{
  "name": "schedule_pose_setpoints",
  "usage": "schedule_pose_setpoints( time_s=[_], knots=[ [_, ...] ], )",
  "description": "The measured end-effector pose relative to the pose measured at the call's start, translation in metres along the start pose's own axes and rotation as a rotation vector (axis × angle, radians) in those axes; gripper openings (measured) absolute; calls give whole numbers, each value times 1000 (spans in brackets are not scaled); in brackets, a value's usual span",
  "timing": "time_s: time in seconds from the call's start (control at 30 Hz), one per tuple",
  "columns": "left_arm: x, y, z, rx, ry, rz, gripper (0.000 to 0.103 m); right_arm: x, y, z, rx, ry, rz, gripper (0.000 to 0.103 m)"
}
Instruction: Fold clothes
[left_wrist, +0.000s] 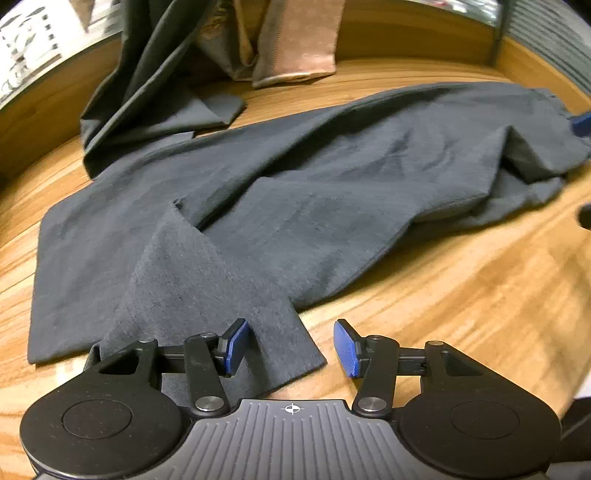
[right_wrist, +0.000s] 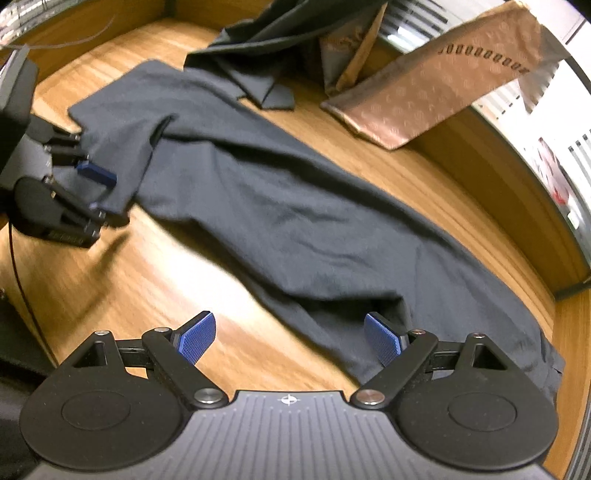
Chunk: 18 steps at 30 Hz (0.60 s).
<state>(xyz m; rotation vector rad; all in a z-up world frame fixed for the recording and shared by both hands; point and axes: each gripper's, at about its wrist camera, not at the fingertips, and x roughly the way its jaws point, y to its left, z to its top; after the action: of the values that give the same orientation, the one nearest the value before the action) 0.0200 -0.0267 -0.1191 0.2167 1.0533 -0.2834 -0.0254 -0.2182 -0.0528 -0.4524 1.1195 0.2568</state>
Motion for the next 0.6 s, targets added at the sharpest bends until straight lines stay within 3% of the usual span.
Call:
schedule_pose_setpoints(
  time_s=[0.07,0.1,0.2,0.37,0.6],
  knots=[
    [2,-2,-1,-9,4,29,44,0,-4,-4,-7,9,-1,91],
    [2,0,-1,-18,4,27,30,0,-6,-4,-7,10,-2,91],
    [0,8,-3,-51,-2,13,12,1,-12,-4,-10,7,-1,91],
    [-25,32,5,-89,-61,21,8,9,-12,5,-27,-8,6,91],
    [-65,97,42,-126,-153,98,6,26,0,38,-19,-46,17,91]
  ],
)
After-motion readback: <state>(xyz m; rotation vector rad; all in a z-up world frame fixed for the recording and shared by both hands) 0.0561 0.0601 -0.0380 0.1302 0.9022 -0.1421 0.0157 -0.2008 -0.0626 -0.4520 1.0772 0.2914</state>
